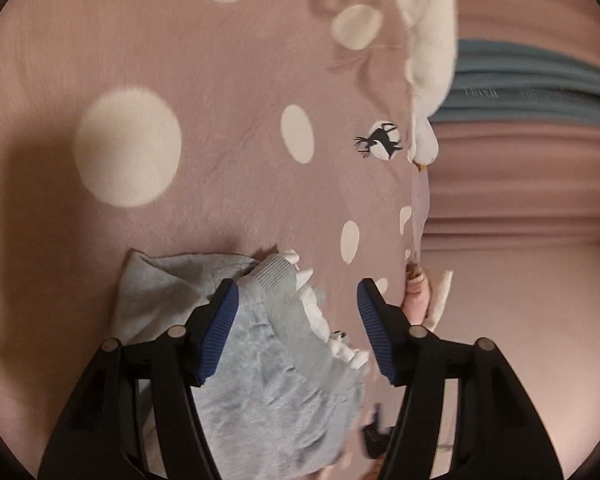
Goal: Fold small clothes
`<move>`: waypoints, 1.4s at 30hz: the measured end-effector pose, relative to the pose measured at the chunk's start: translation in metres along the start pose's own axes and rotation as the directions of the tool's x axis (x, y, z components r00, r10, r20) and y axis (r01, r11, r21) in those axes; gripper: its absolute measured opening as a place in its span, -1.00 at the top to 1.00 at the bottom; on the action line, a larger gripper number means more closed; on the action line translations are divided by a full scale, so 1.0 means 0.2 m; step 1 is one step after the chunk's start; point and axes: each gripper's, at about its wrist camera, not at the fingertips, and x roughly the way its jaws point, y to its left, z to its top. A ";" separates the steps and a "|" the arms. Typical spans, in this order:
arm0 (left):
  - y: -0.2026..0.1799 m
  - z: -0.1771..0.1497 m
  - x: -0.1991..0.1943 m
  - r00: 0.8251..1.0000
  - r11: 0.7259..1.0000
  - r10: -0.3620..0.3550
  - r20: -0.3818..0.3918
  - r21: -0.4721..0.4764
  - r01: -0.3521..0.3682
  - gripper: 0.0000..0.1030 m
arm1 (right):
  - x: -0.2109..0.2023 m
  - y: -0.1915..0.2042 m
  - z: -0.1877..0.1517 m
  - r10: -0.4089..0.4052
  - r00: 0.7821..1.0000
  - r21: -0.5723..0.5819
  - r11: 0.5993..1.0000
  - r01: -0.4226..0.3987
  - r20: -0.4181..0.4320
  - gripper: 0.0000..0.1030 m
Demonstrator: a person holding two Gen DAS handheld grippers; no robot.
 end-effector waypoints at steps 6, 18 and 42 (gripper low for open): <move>-0.13 -0.17 0.04 0.994 0.962 0.067 -0.086 0.269 -0.041 -0.21 | 0.12 0.22 -0.23 -0.229 0.968 -0.395 0.903 0.172 -0.102 -0.16; 0.07 -0.52 0.14 0.964 0.826 0.241 -0.110 0.545 -0.144 -0.18 | 0.33 0.13 -0.58 -0.630 0.775 -0.730 0.513 0.451 0.035 0.18; 0.26 -0.45 -0.12 0.984 0.928 0.140 -0.109 0.361 -0.092 -0.56 | 0.22 0.20 -0.79 -0.537 0.838 -0.712 0.626 0.319 -0.096 0.23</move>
